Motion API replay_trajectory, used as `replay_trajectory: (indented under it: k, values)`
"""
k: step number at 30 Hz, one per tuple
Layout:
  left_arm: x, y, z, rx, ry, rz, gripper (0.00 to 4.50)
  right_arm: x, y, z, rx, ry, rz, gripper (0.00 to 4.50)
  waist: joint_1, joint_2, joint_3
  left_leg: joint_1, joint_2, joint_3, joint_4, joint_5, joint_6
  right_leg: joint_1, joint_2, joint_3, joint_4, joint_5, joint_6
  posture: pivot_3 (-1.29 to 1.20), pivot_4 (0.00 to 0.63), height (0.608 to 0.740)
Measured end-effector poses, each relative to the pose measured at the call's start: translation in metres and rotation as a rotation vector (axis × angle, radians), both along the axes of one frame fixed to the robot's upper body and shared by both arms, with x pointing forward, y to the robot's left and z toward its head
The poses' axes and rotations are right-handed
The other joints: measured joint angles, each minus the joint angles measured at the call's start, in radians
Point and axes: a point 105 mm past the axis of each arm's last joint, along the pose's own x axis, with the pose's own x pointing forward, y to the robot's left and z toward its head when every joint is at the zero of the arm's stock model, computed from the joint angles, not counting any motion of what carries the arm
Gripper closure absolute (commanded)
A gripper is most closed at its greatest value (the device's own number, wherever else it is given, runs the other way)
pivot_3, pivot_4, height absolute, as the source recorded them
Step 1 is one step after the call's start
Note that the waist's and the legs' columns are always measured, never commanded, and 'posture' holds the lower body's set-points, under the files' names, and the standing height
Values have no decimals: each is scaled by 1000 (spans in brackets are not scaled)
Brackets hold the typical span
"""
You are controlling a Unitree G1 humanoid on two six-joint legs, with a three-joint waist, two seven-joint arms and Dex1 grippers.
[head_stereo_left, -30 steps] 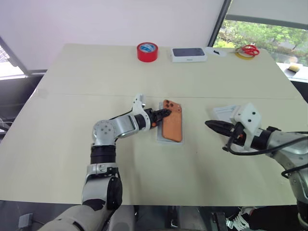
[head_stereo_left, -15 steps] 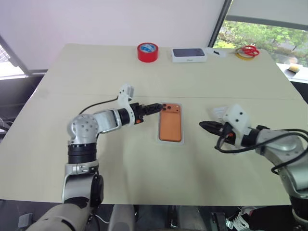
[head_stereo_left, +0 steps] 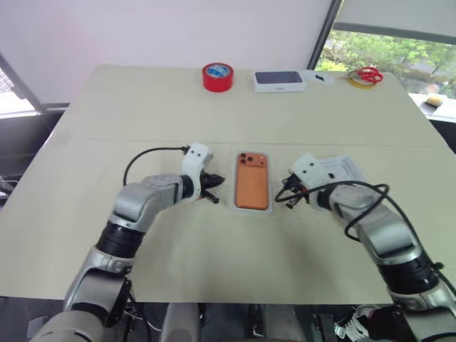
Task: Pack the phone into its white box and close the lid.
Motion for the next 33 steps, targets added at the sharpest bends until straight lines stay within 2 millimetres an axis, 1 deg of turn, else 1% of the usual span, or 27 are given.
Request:
replay_trajectory:
  k: [3, 7, 9, 12, 18, 22, 26, 29, 33]
  values:
    - [-2, -11, -3, 22, -11, -39, 4437, 0, 5, -6, -6, 21, 4, 4500, 1, 0, 0, 0, 0, 0, 0, 0, 0, 0, 0, 0, 0, 0, 0, 0, 150, 730]
    - [-5, -20, -4, 20, -12, -68, 4437, -1, 10, -7, -8, 34, 27, 4500, 2, 0, 0, 0, 0, 0, 1, 0, 1, 0, 0, 0, 0, 0, 0, 0, 150, 730]
    - [-7, -23, -4, 20, -4, -86, 4437, -3, 11, -8, -8, 46, 31, 4500, 2, 0, 0, 0, 0, 0, 1, 0, 1, 0, 0, 0, 0, 0, 0, 0, 150, 730]
    - [-11, -30, -5, 21, 14, -127, 4437, -11, 6, -9, -10, 58, 22, 4500, 3, 0, 0, 0, 0, 0, 1, -1, 1, 1, 0, 0, 0, 0, 0, 0, 150, 730]
    - [-22, -54, -8, 31, 30, -240, 4437, -34, -17, -12, -21, 101, -16, 4500, 5, 0, 0, 0, 0, -1, 2, -3, 5, 1, 0, 0, 0, 0, 0, 0, 150, 730]
    - [-35, -82, -12, 23, 54, -345, 4437, -54, -43, -14, -54, 141, -71, 4500, 13, 0, 0, 0, -1, -1, 3, -4, 6, 1, -1, 0, 0, 0, 0, 0, 150, 730]
    - [-51, -104, -16, 21, 78, -443, 4437, -67, -65, -16, -77, 159, -137, 4500, 24, 1, 0, 0, 0, -2, 3, -4, 7, 1, -1, 0, 0, 0, 0, 0, 150, 730]
    - [-56, -112, -16, 15, 90, -474, 4437, -73, -74, -17, -77, 163, -167, 4500, 26, 1, -1, 0, 0, -2, 3, -5, 8, 1, -1, 0, 0, 0, 0, 0, 150, 730]
    - [-58, -113, -17, 8, 107, -490, 4437, -76, -76, -17, -64, 171, -172, 4500, 25, 2, -1, 0, 0, -3, 3, -5, 8, 1, -1, 0, 0, 0, 0, 0, 150, 730]
